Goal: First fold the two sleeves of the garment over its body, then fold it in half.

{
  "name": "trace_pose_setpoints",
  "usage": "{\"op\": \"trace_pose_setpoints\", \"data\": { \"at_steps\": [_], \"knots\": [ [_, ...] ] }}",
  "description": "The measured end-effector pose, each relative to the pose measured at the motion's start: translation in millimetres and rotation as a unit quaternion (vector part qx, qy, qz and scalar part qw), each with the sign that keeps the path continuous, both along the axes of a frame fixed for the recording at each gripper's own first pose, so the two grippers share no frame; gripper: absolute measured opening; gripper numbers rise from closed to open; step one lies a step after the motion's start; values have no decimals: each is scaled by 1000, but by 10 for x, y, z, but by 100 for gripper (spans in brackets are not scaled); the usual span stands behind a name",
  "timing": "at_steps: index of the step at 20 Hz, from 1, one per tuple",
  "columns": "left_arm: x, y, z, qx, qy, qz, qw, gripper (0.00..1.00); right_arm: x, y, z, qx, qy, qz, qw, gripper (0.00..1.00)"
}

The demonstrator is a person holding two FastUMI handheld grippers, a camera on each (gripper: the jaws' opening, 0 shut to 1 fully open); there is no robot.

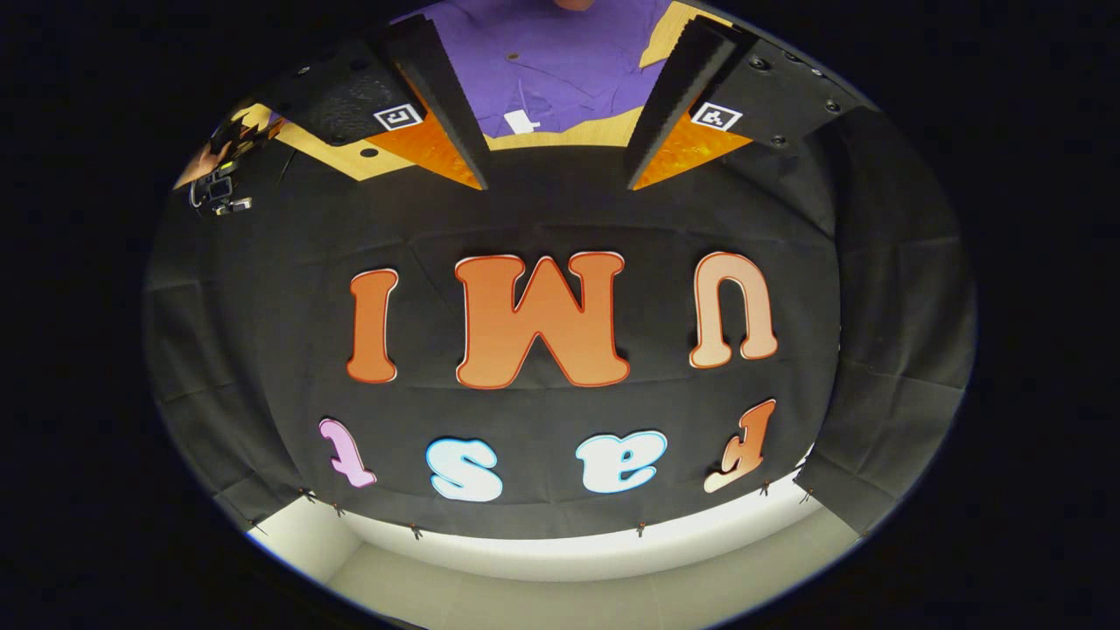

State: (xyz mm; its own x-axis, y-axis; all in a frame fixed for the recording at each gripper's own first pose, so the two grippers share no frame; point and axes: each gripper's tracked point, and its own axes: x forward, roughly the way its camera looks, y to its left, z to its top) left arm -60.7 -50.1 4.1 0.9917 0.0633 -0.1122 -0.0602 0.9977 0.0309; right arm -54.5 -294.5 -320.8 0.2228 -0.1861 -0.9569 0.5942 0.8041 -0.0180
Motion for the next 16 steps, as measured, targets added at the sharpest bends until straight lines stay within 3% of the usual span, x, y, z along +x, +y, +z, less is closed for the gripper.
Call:
{"op": "trace_pose_setpoints", "data": {
  "at_steps": [5, 12, 16],
  "knots": [
    [-89, -30, -220, 8, 31, 14, 999, 95, -17, 36, -129, 42, 15, 2, 999, 96],
    [-186, -23, -508, 3, 72, 41, 997, 95, -35, 13, -316, 31, 48, 26, 998, 96],
    [-214, 7, -564, 6, 81, 57, 995, 95, -3, -12, -375, 20, 60, 20, 998, 91]
  ]
}}
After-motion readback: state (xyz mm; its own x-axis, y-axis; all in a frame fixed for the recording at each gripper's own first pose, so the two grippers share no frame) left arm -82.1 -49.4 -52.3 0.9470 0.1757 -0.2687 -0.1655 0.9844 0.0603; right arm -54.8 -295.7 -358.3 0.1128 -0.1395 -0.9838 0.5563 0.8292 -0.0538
